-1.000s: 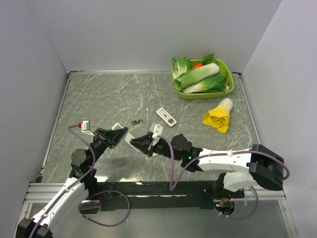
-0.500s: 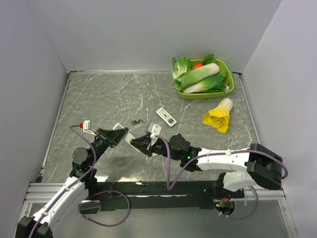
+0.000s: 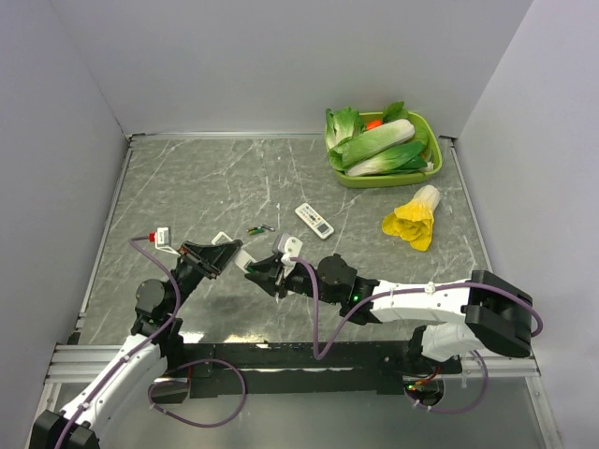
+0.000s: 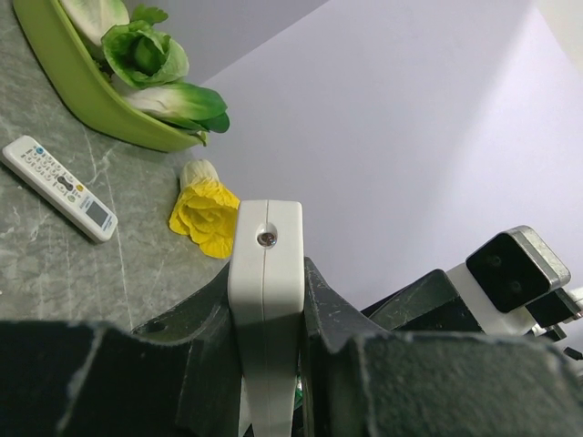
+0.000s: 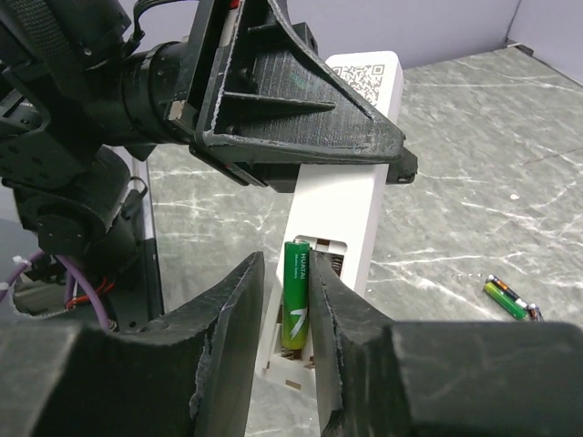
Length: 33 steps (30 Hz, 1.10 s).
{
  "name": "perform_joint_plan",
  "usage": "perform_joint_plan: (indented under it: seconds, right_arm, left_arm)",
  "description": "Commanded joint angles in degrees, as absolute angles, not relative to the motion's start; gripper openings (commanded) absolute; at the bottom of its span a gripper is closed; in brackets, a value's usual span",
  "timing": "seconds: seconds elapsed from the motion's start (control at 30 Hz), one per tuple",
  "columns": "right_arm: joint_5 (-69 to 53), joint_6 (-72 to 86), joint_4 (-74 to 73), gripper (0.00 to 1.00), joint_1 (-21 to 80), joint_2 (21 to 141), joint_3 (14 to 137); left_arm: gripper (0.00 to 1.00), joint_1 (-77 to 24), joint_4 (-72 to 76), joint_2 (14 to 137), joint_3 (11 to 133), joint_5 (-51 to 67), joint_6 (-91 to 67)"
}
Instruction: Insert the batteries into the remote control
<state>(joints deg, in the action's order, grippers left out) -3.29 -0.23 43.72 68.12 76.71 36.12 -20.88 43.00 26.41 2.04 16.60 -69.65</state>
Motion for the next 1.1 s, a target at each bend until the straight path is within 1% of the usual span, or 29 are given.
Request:
perform_joint_plan:
  seconds: [0.0,0.2,0.4,0.43,0.83,0.93,0.97,1.07]
  right_arm:
    - [-2.8,-0.1,43.9,0.36,68.3,77.5,37.5]
    - [-2.7,-0.1,44.1,0.40,68.3,76.9,37.4]
    - [-1.8,-0.1,43.7,0.46,68.3,76.0,37.2]
    - [-1.8,-0.1,43.8,0.48,68.4,75.9,37.0]
    - [-0.8,-0.3,41.5,0.54,68.3,73.0,37.1]
    - [-2.3,-1.7,38.1,0.56,68.2,70.8,38.1]
    - [-2.8,-2.5,36.8,0.57,68.1,69.9,38.5]
    - [-5.6,-6.7,28.9,0.59,67.7,66.6,42.3]
  left_arm:
    - [0.02,-21.1,48.1,26.0,-4.9,16.8,-71.1]
    - [0.02,-21.1,49.3,27.2,-4.9,17.1,-71.3]
    - [0.02,-21.1,49.5,27.2,-4.8,17.4,-71.5]
    - [0.02,-21.1,49.2,27.2,-4.8,17.3,-71.5]
    - [0.02,-21.1,48.9,27.5,-4.5,17.8,-71.7]
    - [0.02,-21.1,48.8,27.9,-4.4,18.2,-71.8]
    - [0.02,-21.1,48.8,27.9,-4.4,18.5,-71.9]
    - [0.02,-21.1,48.5,28.5,-3.8,19.2,-71.9]
